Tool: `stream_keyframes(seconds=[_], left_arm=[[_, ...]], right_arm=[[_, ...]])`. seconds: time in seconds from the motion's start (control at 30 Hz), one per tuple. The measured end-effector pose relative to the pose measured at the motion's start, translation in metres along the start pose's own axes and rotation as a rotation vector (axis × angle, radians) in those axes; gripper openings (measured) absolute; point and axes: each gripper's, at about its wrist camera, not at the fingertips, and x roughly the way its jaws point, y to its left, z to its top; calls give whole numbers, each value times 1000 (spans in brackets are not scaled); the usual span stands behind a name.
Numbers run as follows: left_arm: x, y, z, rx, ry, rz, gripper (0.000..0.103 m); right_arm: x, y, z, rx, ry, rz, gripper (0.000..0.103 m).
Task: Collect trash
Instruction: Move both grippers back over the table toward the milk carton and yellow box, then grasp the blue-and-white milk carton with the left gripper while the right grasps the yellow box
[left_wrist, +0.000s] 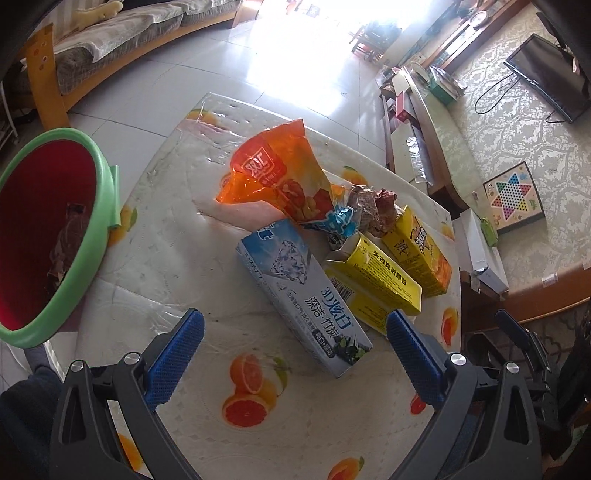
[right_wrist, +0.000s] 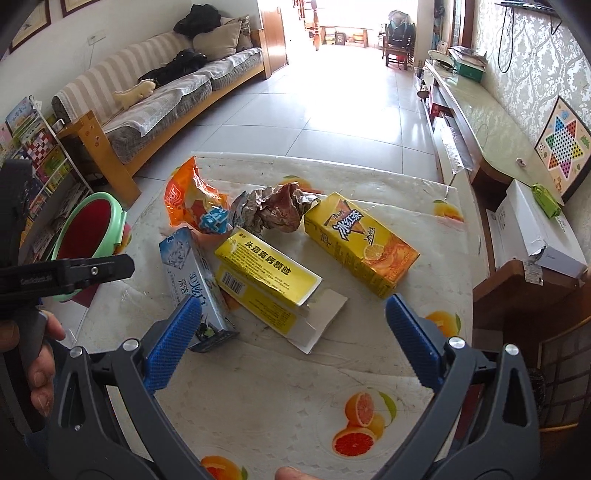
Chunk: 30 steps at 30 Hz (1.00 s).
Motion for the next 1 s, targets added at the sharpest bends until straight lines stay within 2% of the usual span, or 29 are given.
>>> stream_keyframes(seconds=[0.27,0.47,0.53,0.63,0.73,0.77,0.9,0.93,1.0], left_arm=[[46,-7,20,-125,13,60,95],[77,6,28,-237,63,107,94],[87,7,28,-255,83,114,89],[99,10,26,-275,111,138,75],[100,5,26,-263,92,161,67],[99,5,26,-261,92,168,61],[98,8,25,-245,109,145,55],[97,11,25,-241,112,138,54],[95,12,24,-226,114,131,54]], right_arm=[[32,-4,8,-93,21,65,98],[64,-1,14,-151,54,88,98],[73,0,15,-172,65,96,98],[85,3,16,-204,83,113,98],[95,5,17,-227,101,126,98],[99,6,16,-233,108,130,98],[115,10,13,-256,153,156,97],[119,11,13,-262,169,161,96],[126,14,11,-274,196,160,83]])
